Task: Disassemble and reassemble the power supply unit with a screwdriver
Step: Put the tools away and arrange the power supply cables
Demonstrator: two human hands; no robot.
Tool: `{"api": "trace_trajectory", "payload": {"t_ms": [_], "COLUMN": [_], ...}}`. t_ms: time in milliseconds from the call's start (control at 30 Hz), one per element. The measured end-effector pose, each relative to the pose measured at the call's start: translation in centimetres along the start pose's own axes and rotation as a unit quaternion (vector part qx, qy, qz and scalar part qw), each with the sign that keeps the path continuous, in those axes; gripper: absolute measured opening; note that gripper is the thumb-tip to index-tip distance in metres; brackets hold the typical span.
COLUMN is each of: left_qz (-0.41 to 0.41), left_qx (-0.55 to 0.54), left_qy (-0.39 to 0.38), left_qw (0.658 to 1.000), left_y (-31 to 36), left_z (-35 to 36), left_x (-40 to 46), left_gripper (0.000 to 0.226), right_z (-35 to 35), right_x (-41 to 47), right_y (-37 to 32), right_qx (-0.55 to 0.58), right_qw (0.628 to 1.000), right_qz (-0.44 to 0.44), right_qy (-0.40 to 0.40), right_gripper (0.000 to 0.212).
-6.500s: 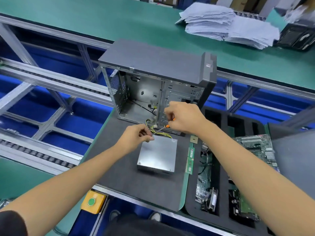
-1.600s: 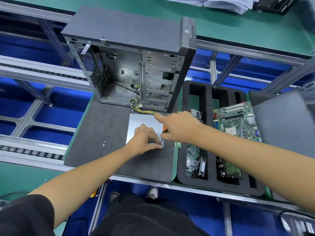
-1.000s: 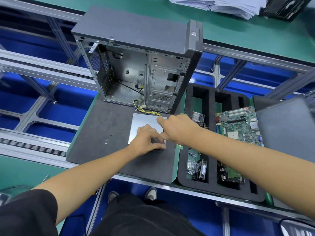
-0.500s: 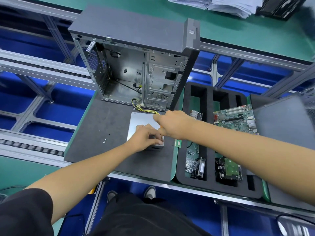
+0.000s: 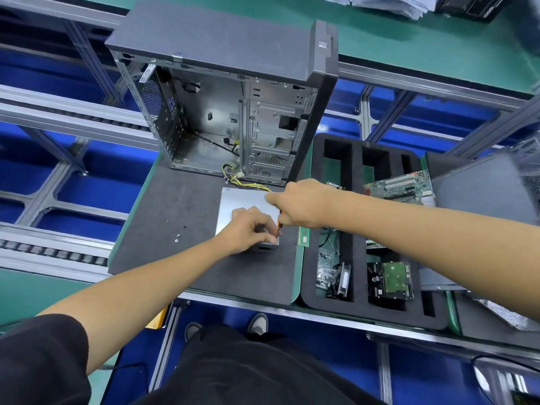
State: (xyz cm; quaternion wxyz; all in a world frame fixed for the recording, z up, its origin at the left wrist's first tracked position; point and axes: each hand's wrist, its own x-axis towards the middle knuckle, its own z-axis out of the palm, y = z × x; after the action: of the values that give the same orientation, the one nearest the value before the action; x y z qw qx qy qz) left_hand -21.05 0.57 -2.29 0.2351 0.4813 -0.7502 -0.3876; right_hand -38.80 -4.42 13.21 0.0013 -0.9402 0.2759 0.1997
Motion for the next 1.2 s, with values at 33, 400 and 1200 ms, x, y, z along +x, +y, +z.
{"api": "trace_trajectory", "payload": {"t_ms": [33, 400, 1200], "left_qz": [0.004, 0.020, -0.006], "left_qx": [-0.001, 0.001, -0.035], "left_qy": [0.009, -0.012, -0.039], "left_qw": [1.000, 1.000, 0.999], "left_y": [0.1, -0.2, -0.4], "left_z": [0.1, 0.2, 0.1], "left_x": [0.1, 0.0, -0.5], "left_gripper": [0.013, 0.006, 0.017], "right_z": [0.0, -1.7, -1.6], "right_x": [-0.3, 0.4, 1.6], "right_y": [0.1, 0.2, -0.9], "right_qx": [-0.003, -0.096, -0.062], "right_qw": [1.000, 0.972, 0.983], "right_qz": [0.027, -0.214, -0.172], "right_qy": [-0.008, -0.015, 0.009], "right_gripper": [0.033, 0.022, 0.017]}}
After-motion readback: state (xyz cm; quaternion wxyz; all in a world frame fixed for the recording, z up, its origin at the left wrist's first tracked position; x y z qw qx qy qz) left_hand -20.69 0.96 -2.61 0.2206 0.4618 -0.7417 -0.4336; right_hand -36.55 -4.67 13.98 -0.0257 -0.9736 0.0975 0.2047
